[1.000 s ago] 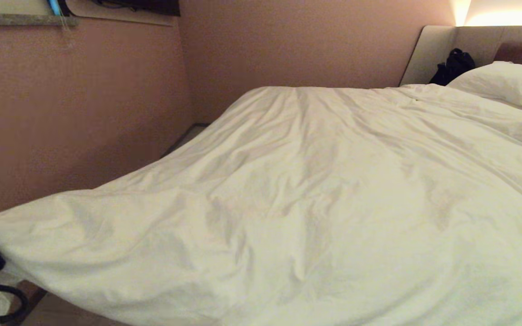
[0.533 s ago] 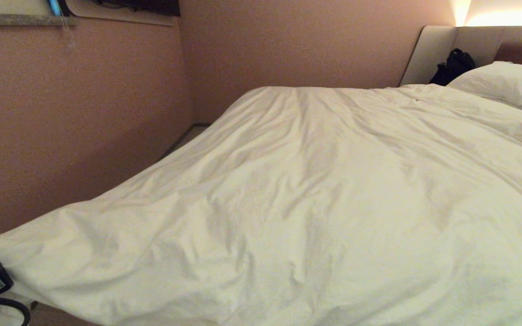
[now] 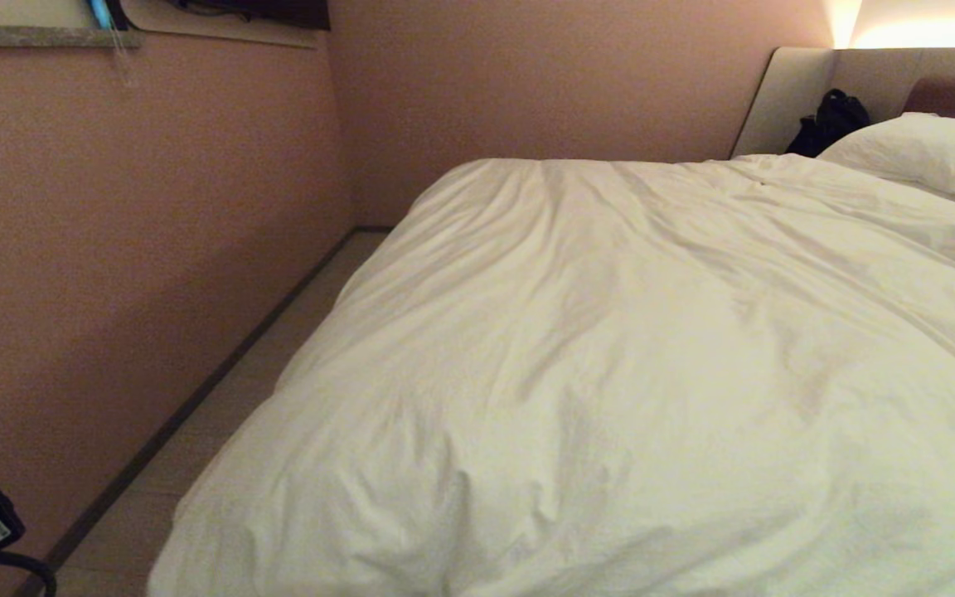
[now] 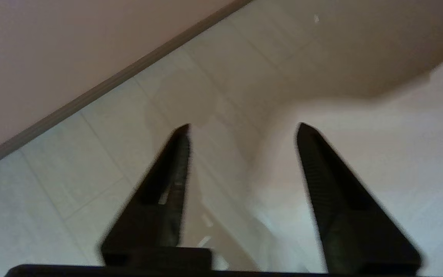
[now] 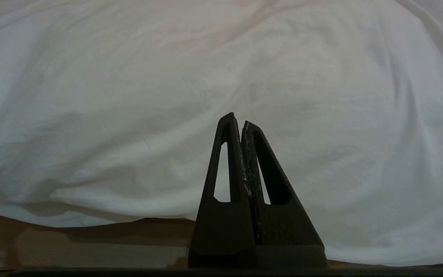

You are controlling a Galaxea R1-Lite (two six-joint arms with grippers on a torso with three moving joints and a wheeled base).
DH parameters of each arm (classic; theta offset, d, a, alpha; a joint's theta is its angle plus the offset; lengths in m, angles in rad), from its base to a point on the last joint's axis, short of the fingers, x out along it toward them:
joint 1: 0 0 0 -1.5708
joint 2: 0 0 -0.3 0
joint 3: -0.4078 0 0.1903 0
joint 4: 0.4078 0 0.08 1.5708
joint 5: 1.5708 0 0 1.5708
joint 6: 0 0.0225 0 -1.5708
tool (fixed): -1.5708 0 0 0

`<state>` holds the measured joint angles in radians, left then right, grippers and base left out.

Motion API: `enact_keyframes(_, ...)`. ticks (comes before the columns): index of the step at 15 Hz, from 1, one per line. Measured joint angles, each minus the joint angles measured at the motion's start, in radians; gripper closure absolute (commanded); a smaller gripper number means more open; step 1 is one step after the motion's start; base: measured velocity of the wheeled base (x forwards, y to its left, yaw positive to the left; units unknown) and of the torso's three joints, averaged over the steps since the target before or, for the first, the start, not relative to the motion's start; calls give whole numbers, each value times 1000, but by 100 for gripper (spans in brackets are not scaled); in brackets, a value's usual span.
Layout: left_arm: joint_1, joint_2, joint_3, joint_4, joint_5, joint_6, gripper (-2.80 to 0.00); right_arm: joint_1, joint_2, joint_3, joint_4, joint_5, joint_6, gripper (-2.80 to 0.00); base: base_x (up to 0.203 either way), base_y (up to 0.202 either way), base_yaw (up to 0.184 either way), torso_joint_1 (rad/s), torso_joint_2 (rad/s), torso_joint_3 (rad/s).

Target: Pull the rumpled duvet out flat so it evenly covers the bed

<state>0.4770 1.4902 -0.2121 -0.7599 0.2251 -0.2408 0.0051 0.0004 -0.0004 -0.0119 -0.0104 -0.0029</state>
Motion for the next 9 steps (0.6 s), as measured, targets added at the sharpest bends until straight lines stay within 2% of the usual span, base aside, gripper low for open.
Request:
enact_keyframes(4, 18, -46, -10, -37, -1, -40, -280, 0, 0, 0, 0, 0, 0, 0, 0, 0, 0, 0, 0, 0)
enact_keyframes(9, 22, -151, -23, -61, -22, -33, -280, 0, 0, 0, 0, 0, 1, 0, 0, 0, 0, 0, 0, 0)
